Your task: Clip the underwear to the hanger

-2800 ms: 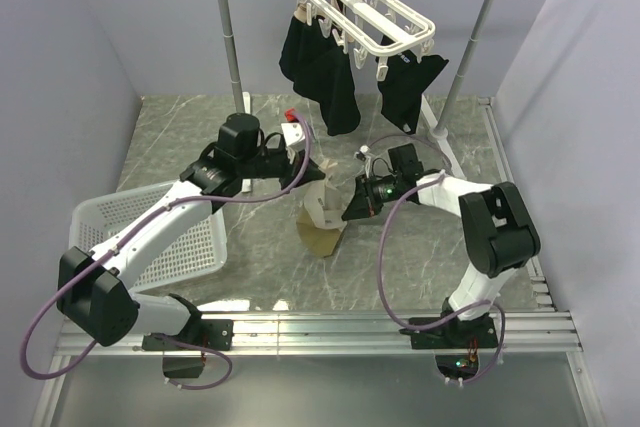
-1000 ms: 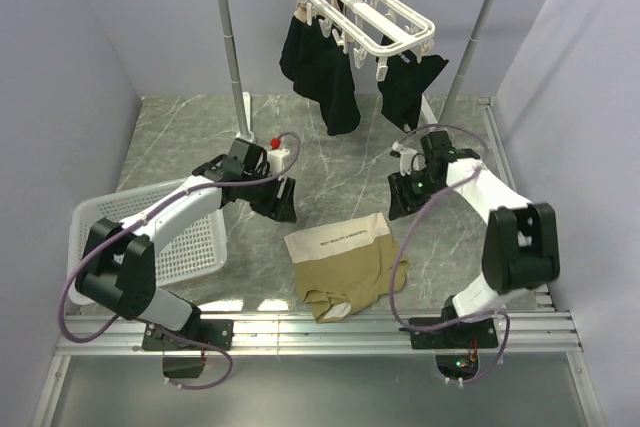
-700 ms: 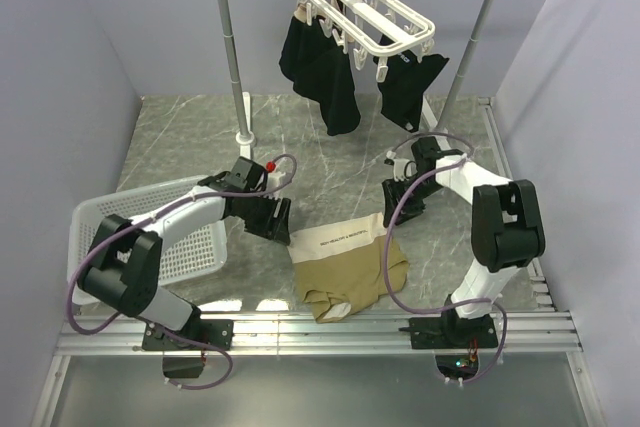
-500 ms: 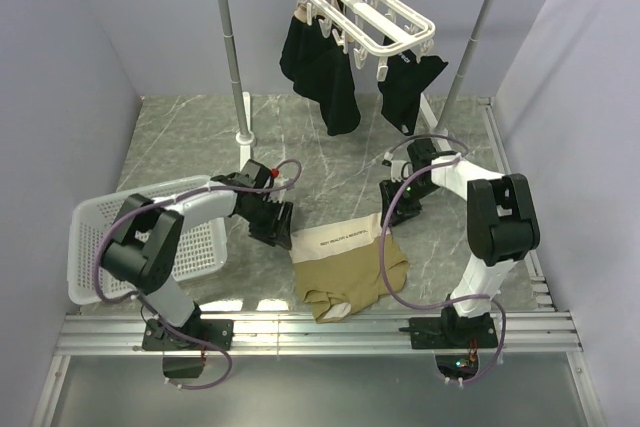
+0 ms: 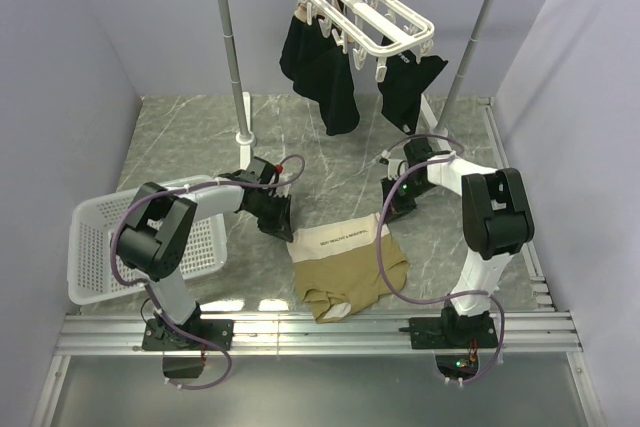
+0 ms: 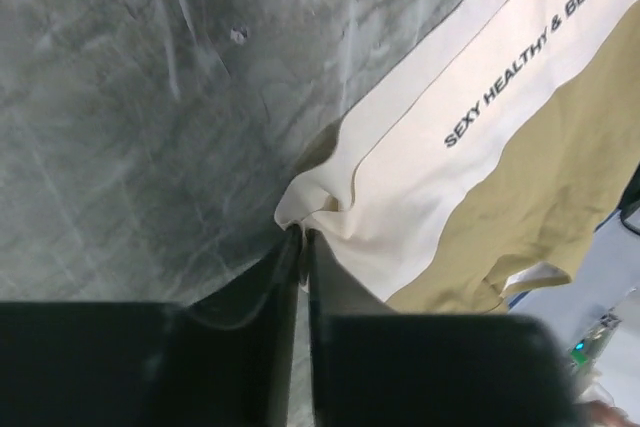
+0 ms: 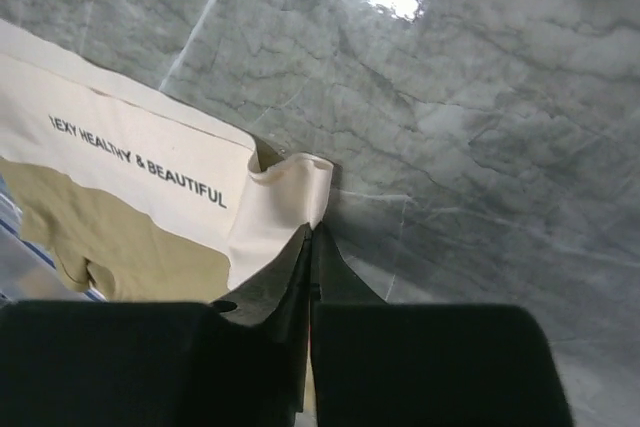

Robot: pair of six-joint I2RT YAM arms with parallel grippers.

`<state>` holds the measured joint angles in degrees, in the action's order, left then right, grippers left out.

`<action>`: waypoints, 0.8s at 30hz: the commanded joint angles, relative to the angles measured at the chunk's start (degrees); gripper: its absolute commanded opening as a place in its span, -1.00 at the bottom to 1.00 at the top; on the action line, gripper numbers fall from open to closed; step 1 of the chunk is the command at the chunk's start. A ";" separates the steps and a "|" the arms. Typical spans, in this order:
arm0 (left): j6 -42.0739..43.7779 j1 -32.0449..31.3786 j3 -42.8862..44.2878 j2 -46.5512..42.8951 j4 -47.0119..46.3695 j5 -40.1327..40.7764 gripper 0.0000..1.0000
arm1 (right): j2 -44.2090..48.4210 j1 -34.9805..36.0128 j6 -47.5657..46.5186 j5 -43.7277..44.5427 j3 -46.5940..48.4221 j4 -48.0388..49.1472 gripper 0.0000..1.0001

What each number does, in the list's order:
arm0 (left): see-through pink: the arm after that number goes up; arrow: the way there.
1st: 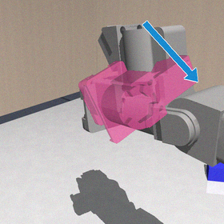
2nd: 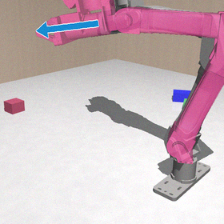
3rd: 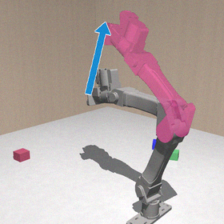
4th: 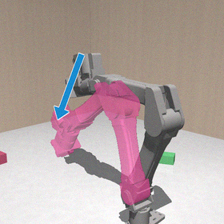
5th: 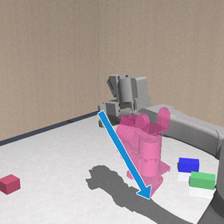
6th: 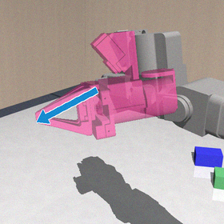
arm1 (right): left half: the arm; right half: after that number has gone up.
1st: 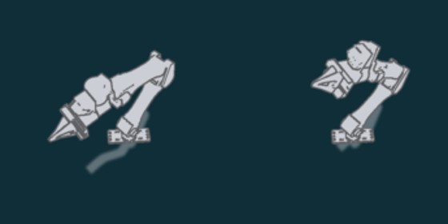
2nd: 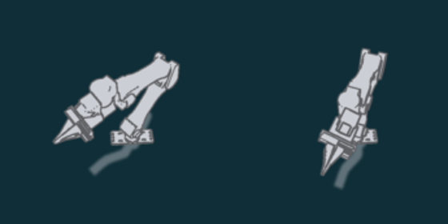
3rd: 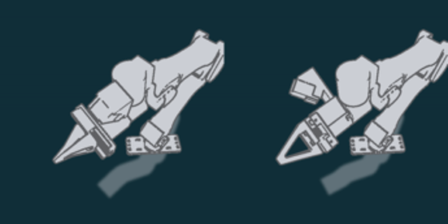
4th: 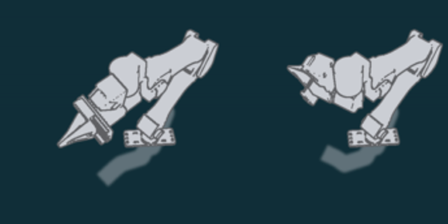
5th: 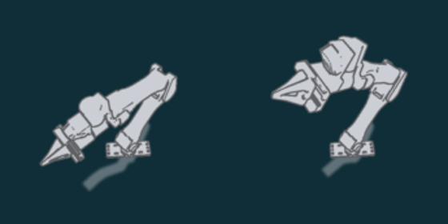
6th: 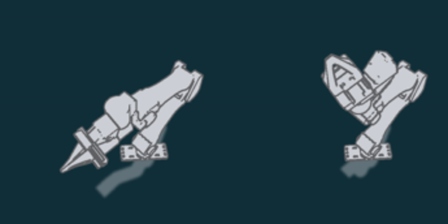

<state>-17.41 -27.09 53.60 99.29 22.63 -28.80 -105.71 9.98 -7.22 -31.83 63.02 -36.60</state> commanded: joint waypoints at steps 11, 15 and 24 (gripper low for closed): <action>6.86 1.16 2.39 -25.00 -4.96 6.02 -0.99 | 35.02 -4.69 2.74 -6.74 -7.12 9.26 -1.00; 8.00 1.16 2.55 -33.27 -9.62 9.37 -0.99 | 48.21 -6.72 2.65 -5.52 -8.97 10.76 -1.00; 13.98 1.16 7.74 -38.72 -14.47 11.67 -0.99 | 56.22 -7.52 2.66 -5.08 -3.08 15.24 -1.00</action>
<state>-6.61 -25.96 58.78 61.95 10.13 -17.39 -50.68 2.94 -4.91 -36.93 56.90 -24.58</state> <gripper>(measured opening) 0.013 0.007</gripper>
